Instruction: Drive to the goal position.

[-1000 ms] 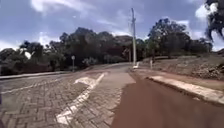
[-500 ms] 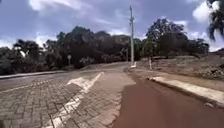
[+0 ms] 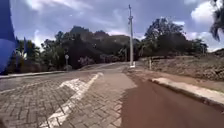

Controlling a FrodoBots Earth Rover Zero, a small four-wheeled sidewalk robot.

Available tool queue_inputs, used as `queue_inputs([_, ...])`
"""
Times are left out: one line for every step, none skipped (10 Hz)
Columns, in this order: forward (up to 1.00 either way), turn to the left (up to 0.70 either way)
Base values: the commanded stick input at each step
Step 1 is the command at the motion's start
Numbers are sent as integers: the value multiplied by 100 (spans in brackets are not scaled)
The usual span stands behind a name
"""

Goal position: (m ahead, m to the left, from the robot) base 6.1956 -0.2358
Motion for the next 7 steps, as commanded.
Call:
queue_inputs([70,0])
queue_inputs([70,0])
queue_inputs([70,0])
queue_inputs([70,0])
queue_inputs([70,0])
queue_inputs([70,0])
queue_inputs([70,0])
